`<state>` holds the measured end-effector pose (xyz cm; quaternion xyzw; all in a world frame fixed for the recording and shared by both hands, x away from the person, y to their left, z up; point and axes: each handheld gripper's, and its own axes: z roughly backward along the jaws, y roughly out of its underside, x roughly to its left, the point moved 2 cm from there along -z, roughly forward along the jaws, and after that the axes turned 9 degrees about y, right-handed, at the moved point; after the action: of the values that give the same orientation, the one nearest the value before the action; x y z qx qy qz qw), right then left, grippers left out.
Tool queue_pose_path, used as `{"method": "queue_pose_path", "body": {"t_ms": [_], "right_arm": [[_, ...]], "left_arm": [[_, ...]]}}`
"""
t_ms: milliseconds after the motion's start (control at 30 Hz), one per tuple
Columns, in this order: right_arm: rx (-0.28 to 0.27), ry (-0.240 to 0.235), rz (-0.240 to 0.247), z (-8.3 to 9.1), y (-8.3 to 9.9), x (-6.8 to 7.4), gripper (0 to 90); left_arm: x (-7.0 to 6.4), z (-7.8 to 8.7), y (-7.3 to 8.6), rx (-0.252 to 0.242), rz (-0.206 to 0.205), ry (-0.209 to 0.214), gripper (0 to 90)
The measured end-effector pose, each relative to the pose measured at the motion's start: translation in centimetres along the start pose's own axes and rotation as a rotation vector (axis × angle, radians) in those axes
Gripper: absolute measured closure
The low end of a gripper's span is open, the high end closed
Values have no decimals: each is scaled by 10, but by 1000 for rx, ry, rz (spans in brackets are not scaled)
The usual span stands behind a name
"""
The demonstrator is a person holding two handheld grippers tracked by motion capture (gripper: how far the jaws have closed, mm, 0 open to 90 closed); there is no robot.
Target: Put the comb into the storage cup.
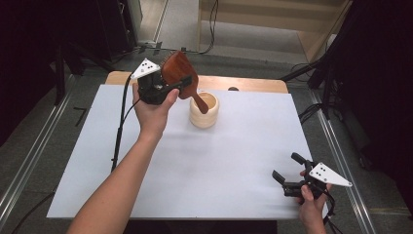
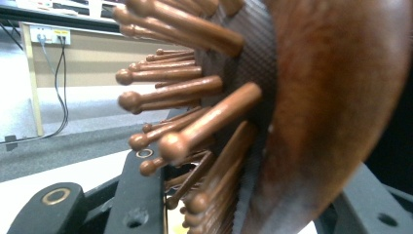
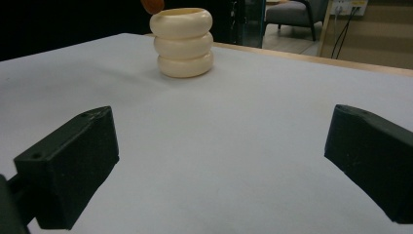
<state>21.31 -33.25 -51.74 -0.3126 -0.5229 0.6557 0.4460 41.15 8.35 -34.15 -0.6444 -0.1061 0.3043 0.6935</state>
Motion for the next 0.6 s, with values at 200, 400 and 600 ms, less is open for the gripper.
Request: {"method": "queue_pose_path", "body": {"t_ms": [200,400,600], "right_arm": [[2,-1,1,0,0,0,0],[2,1,2,0,0,1,0],[2,-3,3,-1,0,1,0]], "left_arm": [[3,-4,-2,-6,1,-7,563],[5,-7,-5,0,-5,-21,563],[6,-10,-9,-3,-12,-22,563]]}}
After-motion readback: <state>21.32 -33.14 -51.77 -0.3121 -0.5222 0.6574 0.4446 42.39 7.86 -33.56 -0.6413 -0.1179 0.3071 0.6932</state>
